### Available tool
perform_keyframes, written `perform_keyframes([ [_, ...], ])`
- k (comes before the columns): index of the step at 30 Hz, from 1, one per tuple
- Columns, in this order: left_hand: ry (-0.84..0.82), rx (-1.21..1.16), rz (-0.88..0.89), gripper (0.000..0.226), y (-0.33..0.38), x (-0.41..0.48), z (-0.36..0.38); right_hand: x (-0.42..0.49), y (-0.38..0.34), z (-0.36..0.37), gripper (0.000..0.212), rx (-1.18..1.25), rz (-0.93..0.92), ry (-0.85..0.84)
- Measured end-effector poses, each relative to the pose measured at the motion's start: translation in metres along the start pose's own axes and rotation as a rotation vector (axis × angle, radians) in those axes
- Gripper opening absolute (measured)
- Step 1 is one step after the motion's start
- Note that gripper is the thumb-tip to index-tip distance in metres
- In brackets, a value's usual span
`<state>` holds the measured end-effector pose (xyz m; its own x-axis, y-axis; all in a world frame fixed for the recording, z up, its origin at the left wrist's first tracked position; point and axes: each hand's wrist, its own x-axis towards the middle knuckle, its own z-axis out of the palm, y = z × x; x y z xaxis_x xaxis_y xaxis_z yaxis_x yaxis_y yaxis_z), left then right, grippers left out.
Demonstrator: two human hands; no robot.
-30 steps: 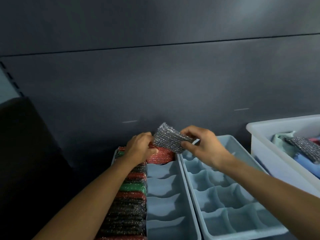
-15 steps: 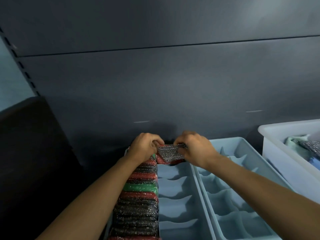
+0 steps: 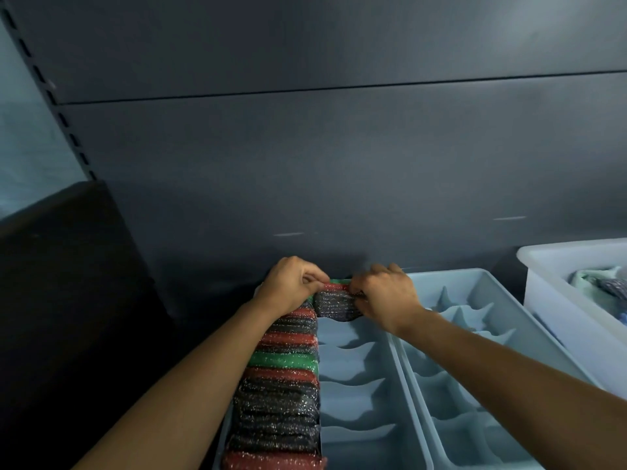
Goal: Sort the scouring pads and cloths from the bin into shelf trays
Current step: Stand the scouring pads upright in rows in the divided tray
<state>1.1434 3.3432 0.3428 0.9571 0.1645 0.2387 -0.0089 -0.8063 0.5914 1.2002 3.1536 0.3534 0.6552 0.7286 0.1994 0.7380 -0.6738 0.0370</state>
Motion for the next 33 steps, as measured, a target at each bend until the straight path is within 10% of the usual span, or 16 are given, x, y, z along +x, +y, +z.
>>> perform_keyframes([
  [17, 0.124, -0.018, 0.097, 0.023, 0.105, -0.015, 0.020, -0.077, 0.079, -0.027, 0.033, 0.442, 0.039, 0.125],
  [27, -0.149, -0.267, 0.324, 0.022, 0.275, 0.018, 0.141, -0.180, 0.256, -0.068, 0.022, 0.436, 0.420, 0.205],
  [33, -0.305, -0.520, 0.124, 0.027, 0.340, 0.057, 0.218, -0.229, 0.360, -0.066, 0.027, 0.276, 0.675, -0.006],
])
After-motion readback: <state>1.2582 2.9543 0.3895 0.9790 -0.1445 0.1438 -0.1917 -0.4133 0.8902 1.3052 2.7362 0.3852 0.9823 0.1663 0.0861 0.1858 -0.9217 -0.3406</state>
